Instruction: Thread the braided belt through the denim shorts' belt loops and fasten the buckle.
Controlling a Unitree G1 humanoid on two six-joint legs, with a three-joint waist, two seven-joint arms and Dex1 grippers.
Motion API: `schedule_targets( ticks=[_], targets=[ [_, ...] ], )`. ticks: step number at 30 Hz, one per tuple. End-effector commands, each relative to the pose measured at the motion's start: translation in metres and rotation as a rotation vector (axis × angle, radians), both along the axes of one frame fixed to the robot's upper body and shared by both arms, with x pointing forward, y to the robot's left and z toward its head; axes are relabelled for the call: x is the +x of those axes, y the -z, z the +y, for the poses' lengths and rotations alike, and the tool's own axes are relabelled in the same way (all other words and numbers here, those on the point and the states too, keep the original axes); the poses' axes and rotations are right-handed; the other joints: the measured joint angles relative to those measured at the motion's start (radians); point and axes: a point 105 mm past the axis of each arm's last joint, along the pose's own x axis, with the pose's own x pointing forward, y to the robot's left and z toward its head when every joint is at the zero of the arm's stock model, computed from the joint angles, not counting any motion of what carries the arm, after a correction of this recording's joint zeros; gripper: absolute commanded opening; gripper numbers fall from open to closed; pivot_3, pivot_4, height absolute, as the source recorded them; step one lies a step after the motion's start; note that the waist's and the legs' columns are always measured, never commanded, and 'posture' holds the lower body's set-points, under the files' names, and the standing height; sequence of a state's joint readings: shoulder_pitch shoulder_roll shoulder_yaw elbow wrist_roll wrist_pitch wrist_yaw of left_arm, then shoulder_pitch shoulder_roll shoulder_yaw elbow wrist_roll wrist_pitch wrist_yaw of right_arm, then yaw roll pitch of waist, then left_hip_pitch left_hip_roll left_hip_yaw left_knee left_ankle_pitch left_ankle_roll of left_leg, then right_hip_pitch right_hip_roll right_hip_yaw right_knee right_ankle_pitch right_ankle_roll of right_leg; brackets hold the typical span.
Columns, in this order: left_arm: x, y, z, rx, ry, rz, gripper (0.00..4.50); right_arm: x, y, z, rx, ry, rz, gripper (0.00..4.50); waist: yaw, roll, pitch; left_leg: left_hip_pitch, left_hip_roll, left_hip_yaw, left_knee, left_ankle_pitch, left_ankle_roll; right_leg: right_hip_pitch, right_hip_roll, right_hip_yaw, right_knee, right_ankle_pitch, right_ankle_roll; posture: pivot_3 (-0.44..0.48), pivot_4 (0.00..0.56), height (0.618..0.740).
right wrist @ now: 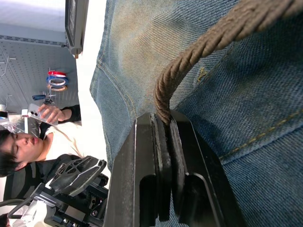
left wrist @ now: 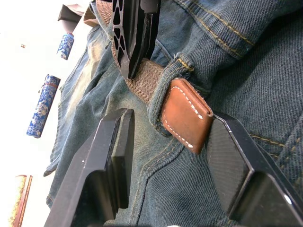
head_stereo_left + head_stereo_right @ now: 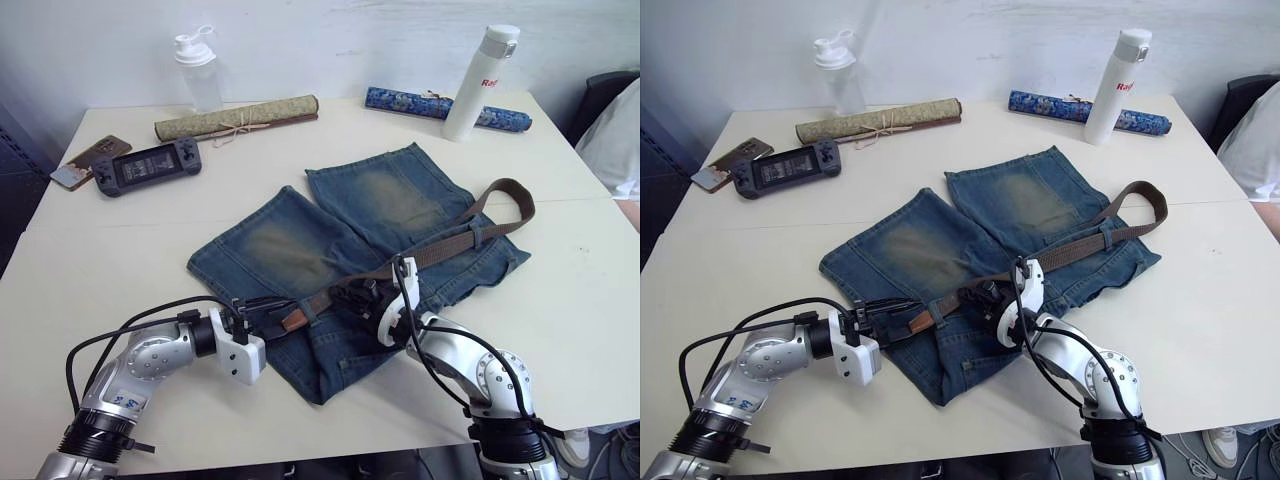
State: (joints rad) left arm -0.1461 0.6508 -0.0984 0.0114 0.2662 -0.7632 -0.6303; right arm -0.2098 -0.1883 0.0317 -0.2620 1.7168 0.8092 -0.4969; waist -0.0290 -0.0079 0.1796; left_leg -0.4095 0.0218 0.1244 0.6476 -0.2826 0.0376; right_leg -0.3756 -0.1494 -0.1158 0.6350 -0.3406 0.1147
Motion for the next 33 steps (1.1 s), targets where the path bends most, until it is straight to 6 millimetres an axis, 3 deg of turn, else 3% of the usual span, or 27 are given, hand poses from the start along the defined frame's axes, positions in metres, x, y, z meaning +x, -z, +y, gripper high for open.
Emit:
schedule_targets(
  ticks=[1, 3, 12, 16, 18, 22, 23, 25, 27, 31, 33],
  targets=[
    [-0.004, -0.009, -0.004, 0.0, 0.033, -0.039, 0.79, -0.004, -0.007, 0.006, 0.028, -0.032, -0.022, 0.0, 0.0, 0.0, 0.0, 0.0, 0.0, 0.0, 0.0, 0.0, 0.0, 0.0, 0.0, 0.0, 0.0, 0.0, 0.0, 0.0, 0.15, 0.717],
    [-0.004, -0.01, -0.004, -0.004, 0.033, -0.042, 0.05, -0.004, -0.008, 0.006, 0.027, -0.032, -0.022, 0.0, 0.0, 0.0, 0.0, 0.0, 0.0, 0.0, 0.0, 0.0, 0.0, 0.0, 0.0, 0.0, 0.0, 0.0, 0.0, 0.0, 0.15, 0.717],
    [-0.005, -0.008, -0.004, 0.011, 0.034, -0.057, 0.05, -0.001, -0.015, 0.0, 0.014, -0.001, -0.035, 0.0, 0.0, 0.0, 0.0, 0.0, 0.0, 0.0, 0.0, 0.0, 0.0, 0.0, 0.0, 0.0, 0.0, 0.0, 0.0, 0.0, 0.15, 0.717],
    [-0.006, -0.008, -0.004, 0.008, 0.033, -0.061, 0.0, 0.0, -0.022, -0.009, 0.0, 0.035, -0.065, 1.37, 0.001, 0.0, 0.0, 0.0, 0.0, 0.0, 0.0, 0.0, 0.0, 0.0, 0.0, 0.0, 0.0, 0.0, 0.0, 0.0, 0.15, 0.717],
    [-0.006, -0.007, -0.004, 0.007, 0.032, -0.063, 0.0, -0.002, -0.031, -0.014, 0.027, 0.044, -0.079, 2.43, 0.001, 0.0, 0.0, 0.0, 0.0, 0.0, 0.0, 0.0, 0.0, 0.0, 0.0, 0.0, 0.0, 0.0, 0.0, 0.0, 0.15, 0.717],
    [-0.007, -0.007, -0.003, 0.004, 0.031, -0.067, 0.0, -0.009, -0.043, -0.029, 0.049, 0.057, -0.098, 3.85, 0.001, 0.0, 0.0, 0.0, 0.0, 0.0, 0.0, 0.0, 0.0, 0.0, 0.0, 0.0, 0.0, 0.0, 0.0, 0.0, 0.15, 0.717],
    [-0.007, -0.007, -0.003, 0.0, 0.028, -0.07, 0.0, -0.012, -0.045, -0.037, 0.041, 0.063, -0.106, 4.42, 0.001, 0.0, 0.0, 0.0, 0.0, 0.0, 0.0, 0.0, 0.0, 0.0, 0.0, 0.0, 0.0, 0.0, 0.0, 0.0, 0.15, 0.717],
    [-0.007, -0.007, -0.002, -0.004, 0.025, -0.073, 0.0, -0.016, -0.048, -0.045, 0.028, 0.068, -0.116, 4.48, 0.002, 0.0, 0.0, 0.0, 0.0, 0.0, 0.0, 0.0, 0.0, 0.0, 0.0, 0.0, -0.001, 0.0, 0.0, 0.0, 0.15, 0.717],
    [-0.007, -0.009, 0.002, -0.023, 0.014, -0.078, 0.0, -0.021, -0.058, -0.065, -0.053, 0.077, -0.2, 4.48, 0.003, 0.0, 0.0, -0.001, 0.0, 0.0, 0.0, 0.0, 0.0, 0.0, 0.0, 0.0, -0.001, 0.0, 0.0, 0.0, 0.15, 0.717],
    [-0.007, -0.015, 0.012, -0.048, -0.018, -0.107, 0.0, -0.027, -0.061, -0.116, -0.633, -0.007, -0.45, 4.48, 0.006, 0.002, 0.001, -0.001, -0.001, 0.001, 0.001, -0.002, 0.003, 0.0, -0.002, 0.001, -0.003, 0.0, 0.0, 0.0, 0.15, 0.717],
    [-0.007, -0.015, 0.017, -0.058, -0.034, -0.105, 0.0, -0.02, -0.062, -0.135, -0.79, 0.011, -0.535, 4.48, 0.008, 0.0, 0.0, -0.001, 0.0, 0.0, 0.001, -0.002, 0.003, 0.001, -0.001, 0.0, -0.007, 0.0, 0.0, 0.0, 0.15, 0.717]
  ],
)
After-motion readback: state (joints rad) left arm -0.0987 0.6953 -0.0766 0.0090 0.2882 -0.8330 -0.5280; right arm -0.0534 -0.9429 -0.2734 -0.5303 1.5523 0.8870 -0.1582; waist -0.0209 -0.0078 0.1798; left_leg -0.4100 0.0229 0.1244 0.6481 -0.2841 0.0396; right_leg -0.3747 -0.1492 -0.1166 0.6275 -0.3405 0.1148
